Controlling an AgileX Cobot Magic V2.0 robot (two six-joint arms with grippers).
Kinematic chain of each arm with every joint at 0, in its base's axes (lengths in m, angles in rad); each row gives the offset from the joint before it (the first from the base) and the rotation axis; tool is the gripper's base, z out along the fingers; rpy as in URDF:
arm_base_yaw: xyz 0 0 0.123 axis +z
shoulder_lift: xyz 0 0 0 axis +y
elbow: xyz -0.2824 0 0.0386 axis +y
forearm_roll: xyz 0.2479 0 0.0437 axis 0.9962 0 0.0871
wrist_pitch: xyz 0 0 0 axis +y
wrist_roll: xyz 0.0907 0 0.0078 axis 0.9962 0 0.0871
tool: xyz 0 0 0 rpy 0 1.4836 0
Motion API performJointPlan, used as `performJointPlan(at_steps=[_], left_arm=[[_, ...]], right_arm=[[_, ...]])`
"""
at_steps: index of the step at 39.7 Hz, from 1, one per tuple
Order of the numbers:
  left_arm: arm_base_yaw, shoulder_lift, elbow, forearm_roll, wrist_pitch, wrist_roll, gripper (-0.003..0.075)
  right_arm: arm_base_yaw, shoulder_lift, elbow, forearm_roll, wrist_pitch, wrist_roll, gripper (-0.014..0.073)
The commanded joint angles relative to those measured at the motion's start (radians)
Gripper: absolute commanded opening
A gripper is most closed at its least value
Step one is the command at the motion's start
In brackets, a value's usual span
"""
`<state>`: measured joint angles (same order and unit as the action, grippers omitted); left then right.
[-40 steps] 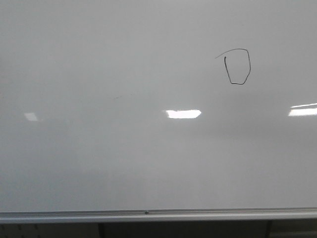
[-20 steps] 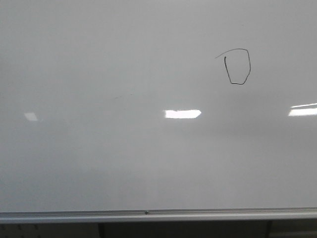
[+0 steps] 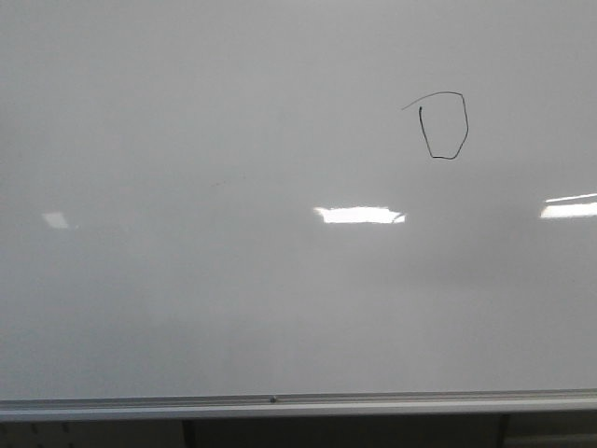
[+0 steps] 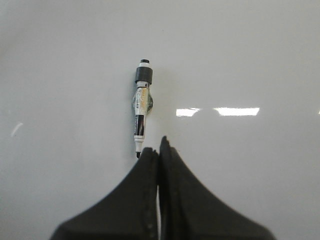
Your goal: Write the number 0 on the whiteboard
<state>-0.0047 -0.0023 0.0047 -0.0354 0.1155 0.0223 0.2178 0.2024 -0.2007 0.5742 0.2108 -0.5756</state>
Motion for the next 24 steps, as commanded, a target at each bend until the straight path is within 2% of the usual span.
performJointPlan(at_steps=[1,5,9,18,24], left_arm=[[-0.003,-0.021,0.024,-0.009,-0.088,-0.008,-0.0020],[-0.003,-0.021,0.024,-0.009,-0.088,-0.008,-0.0020],[-0.003,-0.021,0.024,-0.009,-0.088,-0.008,-0.0020],[-0.003,-0.021,0.024,-0.009,-0.088,-0.008,-0.0020],[-0.003,-0.019,0.024,-0.009,-0.090,-0.008,-0.0020]], right_arm=[[-0.055,-0.037,0.024,-0.194,-0.084,0.204,-0.0069],[-0.113,-0.083,0.072,-0.364,-0.095,0.407,-0.0069],[-0.147,-0.126,0.117,-0.424,-0.094,0.510,-0.0069],[-0.150,-0.230,0.231,-0.436,-0.097,0.522,-0.0069],[-0.150,-0.230,0.231,-0.481,-0.058,0.522,-0.0069]])
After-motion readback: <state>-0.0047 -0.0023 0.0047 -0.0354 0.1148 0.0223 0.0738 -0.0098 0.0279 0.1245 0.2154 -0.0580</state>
